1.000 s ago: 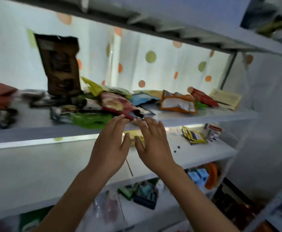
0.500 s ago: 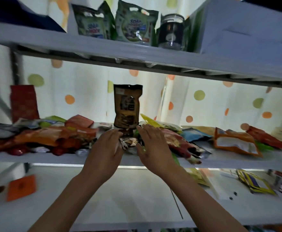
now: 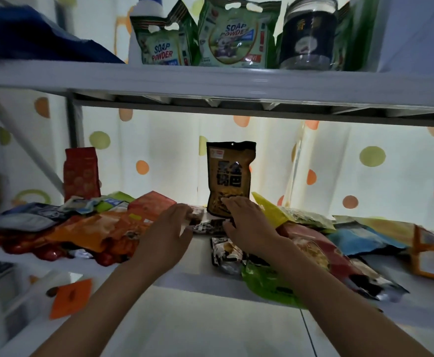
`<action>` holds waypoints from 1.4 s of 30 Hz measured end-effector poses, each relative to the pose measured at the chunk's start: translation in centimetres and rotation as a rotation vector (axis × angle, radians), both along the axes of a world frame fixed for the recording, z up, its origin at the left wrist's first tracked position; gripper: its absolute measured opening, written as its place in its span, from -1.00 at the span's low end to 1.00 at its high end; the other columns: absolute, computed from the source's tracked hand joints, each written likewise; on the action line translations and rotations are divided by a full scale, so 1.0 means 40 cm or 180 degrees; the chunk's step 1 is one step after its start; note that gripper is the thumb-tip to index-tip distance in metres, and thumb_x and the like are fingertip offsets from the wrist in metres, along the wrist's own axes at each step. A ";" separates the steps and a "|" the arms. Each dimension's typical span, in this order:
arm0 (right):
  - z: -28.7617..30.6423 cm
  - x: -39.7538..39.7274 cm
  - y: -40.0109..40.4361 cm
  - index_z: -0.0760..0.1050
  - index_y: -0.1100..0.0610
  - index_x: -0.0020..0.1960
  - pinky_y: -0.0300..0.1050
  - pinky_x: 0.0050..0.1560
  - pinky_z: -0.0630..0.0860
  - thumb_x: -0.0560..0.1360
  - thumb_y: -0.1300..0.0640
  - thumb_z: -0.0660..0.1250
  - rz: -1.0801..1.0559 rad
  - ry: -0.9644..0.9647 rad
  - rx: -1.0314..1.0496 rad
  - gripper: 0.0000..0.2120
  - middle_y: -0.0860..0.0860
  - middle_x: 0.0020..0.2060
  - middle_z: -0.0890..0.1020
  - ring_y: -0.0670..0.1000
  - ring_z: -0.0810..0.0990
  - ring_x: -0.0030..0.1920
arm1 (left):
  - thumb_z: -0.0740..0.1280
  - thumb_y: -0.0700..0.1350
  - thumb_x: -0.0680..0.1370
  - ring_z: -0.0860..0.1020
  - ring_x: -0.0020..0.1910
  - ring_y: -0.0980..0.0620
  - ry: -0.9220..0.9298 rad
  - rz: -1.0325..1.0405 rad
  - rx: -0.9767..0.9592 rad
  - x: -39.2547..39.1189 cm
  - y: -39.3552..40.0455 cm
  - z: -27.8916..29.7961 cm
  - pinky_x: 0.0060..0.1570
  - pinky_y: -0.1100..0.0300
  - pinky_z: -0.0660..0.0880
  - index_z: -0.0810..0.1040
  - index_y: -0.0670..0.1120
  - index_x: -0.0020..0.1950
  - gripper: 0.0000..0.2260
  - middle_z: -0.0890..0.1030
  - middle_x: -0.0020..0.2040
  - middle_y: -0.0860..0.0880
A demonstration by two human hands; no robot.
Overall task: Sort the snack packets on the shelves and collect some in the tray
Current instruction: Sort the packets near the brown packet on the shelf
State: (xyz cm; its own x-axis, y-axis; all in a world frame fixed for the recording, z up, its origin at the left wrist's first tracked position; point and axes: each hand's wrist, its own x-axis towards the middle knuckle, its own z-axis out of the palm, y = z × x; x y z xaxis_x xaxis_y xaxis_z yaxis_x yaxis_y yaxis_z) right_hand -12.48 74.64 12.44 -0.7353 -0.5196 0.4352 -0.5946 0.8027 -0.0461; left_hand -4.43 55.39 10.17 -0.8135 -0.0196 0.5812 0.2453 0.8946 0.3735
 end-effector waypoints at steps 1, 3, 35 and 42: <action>0.004 -0.027 -0.005 0.11 0.06 0.57 -0.01 0.49 0.14 0.61 -0.01 0.17 0.0044 -0.0146 0.0062 -0.43 0.05 0.51 0.25 0.09 0.16 0.52 | 0.24 -0.08 0.60 0.41 0.33 -0.01 -0.0021 0.0040 -0.0044 -0.020 -0.011 0.011 0.22 0.14 0.40 0.37 -0.03 0.41 -0.63 0.43 0.40 -0.01; 0.012 -0.082 -0.022 0.09 0.04 0.57 0.02 0.48 0.20 0.60 -0.02 0.20 0.0143 -0.0508 0.0201 -0.40 0.05 0.53 0.23 0.10 0.18 0.52 | 0.26 -0.09 0.58 0.42 0.31 -0.01 -0.0010 0.0085 -0.0215 -0.056 -0.035 0.032 0.22 0.14 0.39 0.40 -0.04 0.38 -0.64 0.45 0.35 -0.02; -0.119 -0.467 -0.488 0.45 0.21 0.32 0.04 0.18 0.51 0.55 0.27 0.18 -0.0610 -0.0629 0.1300 -0.65 0.17 0.21 0.58 0.19 0.57 0.19 | 0.27 0.03 0.59 0.42 0.32 0.06 -0.0317 -0.0795 -0.0726 -0.374 -0.495 0.098 0.27 0.12 0.38 0.41 0.05 0.35 -0.67 0.40 0.40 0.11; -0.129 -0.456 -0.463 0.53 0.23 0.17 0.04 0.14 0.51 0.56 0.28 0.14 -0.0463 -0.0126 0.1339 -0.74 0.17 0.12 0.61 0.19 0.59 0.14 | 0.28 0.01 0.59 0.48 0.23 0.06 -0.0427 -0.0717 -0.0678 -0.353 -0.478 0.101 0.25 0.14 0.40 0.43 0.05 0.32 -0.70 0.44 0.36 0.10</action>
